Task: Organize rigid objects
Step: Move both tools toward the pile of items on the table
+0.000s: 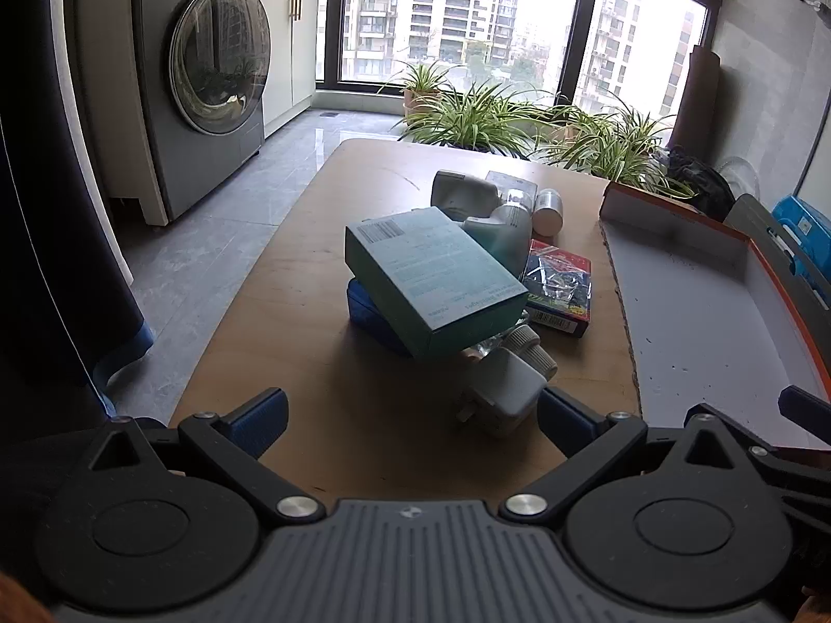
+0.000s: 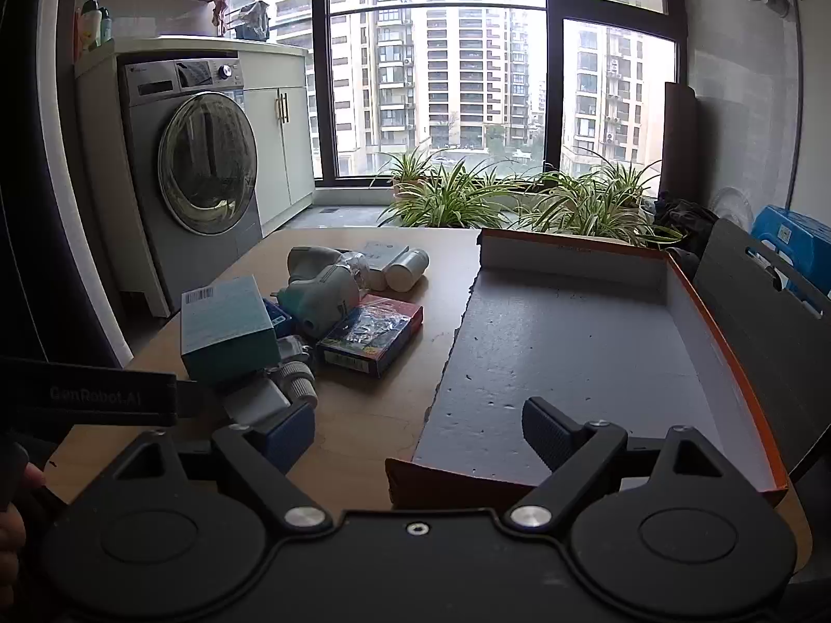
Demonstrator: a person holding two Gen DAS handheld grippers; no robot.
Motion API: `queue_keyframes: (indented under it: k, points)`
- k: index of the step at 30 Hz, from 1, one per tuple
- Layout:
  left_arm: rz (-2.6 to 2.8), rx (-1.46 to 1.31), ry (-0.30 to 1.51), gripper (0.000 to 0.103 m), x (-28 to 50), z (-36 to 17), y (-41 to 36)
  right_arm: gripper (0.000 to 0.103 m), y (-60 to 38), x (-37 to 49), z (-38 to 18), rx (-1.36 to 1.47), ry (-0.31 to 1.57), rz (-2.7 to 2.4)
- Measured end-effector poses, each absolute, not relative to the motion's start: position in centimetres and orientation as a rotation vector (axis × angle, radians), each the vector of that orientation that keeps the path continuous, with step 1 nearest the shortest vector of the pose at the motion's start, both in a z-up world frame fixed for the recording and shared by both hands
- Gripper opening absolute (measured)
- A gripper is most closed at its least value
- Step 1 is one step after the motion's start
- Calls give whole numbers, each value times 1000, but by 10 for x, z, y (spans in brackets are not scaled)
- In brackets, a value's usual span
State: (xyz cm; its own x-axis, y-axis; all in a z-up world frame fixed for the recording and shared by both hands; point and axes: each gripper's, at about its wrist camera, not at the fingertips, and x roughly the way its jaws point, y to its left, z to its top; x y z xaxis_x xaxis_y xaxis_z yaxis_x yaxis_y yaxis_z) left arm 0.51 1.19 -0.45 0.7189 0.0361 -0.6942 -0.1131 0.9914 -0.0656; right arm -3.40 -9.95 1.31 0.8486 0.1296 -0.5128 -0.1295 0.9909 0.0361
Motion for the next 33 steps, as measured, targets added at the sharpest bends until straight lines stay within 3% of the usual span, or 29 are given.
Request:
queue_keyframes:
  k: [33]
  points:
    - [107,-137,791,103,25,9,14,102,-86,-23,20,10,598,144]
